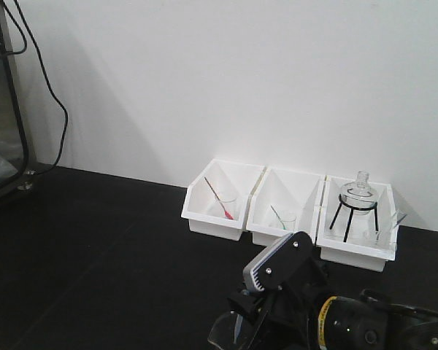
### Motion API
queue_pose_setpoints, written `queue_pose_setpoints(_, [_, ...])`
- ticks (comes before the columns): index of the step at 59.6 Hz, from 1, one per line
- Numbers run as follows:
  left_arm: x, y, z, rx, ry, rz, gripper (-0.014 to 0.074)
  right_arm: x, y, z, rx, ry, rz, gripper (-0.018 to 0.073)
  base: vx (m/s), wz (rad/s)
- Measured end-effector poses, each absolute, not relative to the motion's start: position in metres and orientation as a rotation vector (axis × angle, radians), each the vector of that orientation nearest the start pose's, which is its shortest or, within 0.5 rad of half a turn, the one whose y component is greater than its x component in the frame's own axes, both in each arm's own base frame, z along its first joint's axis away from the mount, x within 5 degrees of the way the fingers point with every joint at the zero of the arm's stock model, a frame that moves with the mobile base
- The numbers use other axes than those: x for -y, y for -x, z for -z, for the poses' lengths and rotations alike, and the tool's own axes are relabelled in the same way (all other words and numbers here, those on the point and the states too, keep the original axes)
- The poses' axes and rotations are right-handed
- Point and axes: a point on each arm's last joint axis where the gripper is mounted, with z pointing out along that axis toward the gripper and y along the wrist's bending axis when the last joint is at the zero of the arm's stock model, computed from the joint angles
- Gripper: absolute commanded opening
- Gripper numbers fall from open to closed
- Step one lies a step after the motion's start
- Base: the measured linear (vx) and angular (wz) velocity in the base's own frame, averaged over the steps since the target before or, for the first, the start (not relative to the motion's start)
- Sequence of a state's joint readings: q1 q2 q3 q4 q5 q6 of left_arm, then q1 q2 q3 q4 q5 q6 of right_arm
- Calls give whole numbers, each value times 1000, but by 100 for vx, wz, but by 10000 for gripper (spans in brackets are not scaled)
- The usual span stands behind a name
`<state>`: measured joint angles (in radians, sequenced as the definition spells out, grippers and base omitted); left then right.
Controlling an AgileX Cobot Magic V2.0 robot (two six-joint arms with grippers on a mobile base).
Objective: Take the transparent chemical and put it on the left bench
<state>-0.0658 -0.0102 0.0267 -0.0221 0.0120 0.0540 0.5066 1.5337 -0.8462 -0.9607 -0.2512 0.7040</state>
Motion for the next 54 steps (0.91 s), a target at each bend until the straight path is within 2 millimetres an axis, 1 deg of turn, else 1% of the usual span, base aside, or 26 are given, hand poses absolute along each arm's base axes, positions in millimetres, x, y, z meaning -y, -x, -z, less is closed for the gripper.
queue_pose_setpoints(8, [4,-57,-204,-1510,-74,27,-3,-177,-282,-228,-1895,872,-373,37,0,0])
queue_pose_setpoints(15, [4,-57,-204,-1510,-74,27,-3,-178,-284,-220,-1919,876,-374,102,0,0])
queue_pose_setpoints(21, [4,-57,-204,-1510,-74,27,-3,-179,-285,-219,-1919,873,-383,195,0,0])
queue_pose_setpoints(27, [4,-57,-204,-1510,-74,27,-3,-181,-285,-222,-1906,861,-406,333,0,0])
queue_pose_setpoints(32, [4,-57,-204,-1510,-74,27,-3,-181,-286,-222,-1911,841,-416,431,0,0])
queue_pose_setpoints(37, [4,-57,-204,-1510,-74,27,-3,-181,-286,-222,-1922,808,-427,488,0,0])
queue_pose_setpoints(40, [4,-57,-204,-1510,-74,27,-3,-180,-287,-223,-1928,788,-435,500,0,0])
queue_pose_setpoints(46, [4,-57,-204,-1510,-74,27,-3,-180,-287,-223,-1934,770,-437,494,0,0])
queue_pose_setpoints(49, [4,-57,-204,-1510,-74,27,-3,-178,-285,-227,-1932,759,-431,487,0,0])
queue_pose_setpoints(54, [4,-57,-204,-1510,-74,27,-3,-172,-277,-242,-1911,723,-431,470,0,0])
